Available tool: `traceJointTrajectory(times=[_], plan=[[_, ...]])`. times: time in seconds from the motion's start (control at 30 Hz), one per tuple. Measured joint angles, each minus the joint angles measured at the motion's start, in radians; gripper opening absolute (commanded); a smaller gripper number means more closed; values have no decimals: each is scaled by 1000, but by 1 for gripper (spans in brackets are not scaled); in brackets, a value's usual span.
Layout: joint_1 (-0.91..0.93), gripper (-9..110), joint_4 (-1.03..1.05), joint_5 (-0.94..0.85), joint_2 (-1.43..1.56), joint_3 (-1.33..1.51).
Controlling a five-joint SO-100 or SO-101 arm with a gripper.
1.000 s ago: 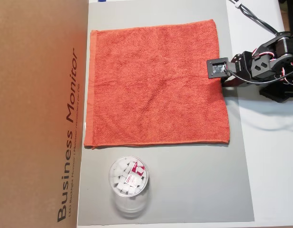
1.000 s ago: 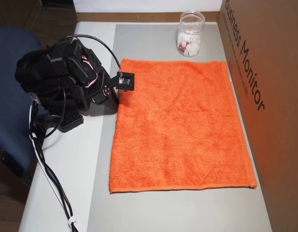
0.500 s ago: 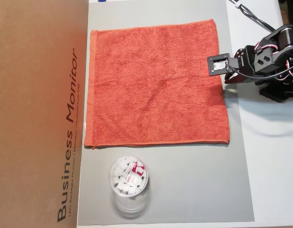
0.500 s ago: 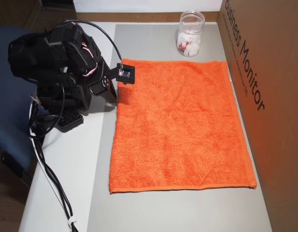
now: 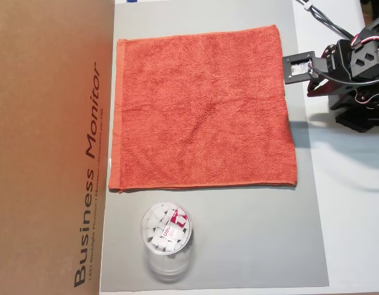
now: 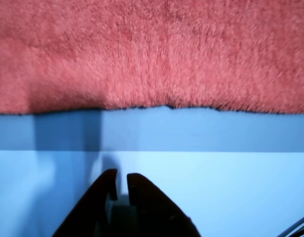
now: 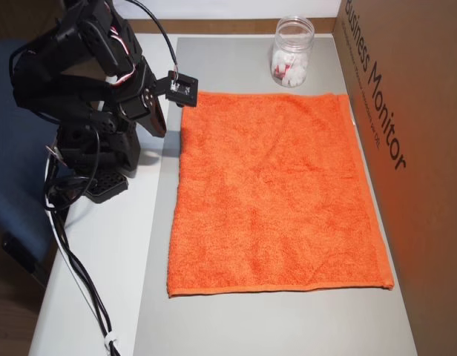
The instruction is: Fold the blanket.
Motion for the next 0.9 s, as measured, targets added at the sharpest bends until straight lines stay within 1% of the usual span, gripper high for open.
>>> traceJointTrajectory(times=[0.2, 0.33, 0.63, 0.9], plan=[[0, 0, 0, 0, -14, -97], [8, 0, 0, -2, -95, -195], [133, 0, 0, 3, -328, -454], [305, 1, 0, 3, -426, -565]])
